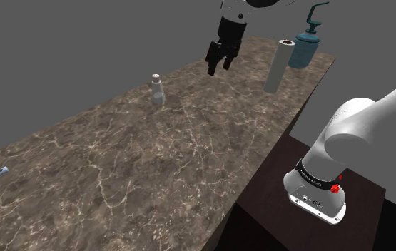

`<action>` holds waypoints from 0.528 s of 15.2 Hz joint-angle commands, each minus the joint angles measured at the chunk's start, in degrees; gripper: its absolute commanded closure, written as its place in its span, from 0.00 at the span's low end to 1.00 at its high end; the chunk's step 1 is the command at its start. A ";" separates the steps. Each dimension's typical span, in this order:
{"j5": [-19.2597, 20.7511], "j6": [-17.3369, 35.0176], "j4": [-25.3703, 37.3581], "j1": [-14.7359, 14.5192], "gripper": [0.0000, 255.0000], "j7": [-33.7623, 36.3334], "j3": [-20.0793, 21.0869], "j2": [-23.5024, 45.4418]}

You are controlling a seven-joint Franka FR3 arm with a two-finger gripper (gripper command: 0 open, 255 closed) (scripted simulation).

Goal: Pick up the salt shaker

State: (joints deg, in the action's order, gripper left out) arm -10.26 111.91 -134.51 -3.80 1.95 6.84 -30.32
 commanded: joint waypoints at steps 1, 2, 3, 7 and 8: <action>-0.36 3.29 1.31 -0.54 0.00 1.17 1.57 3.49; -0.35 4.58 2.39 -0.69 0.00 1.65 2.21 5.37; -0.27 5.81 3.53 -0.83 0.00 2.15 2.84 7.26; 0.72 10.16 8.76 -1.30 0.00 4.40 5.25 14.93; 1.15 11.09 10.23 -1.42 0.00 5.03 5.83 16.88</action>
State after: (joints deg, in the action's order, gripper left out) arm -9.53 121.79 -125.91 -5.07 6.19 11.94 -15.74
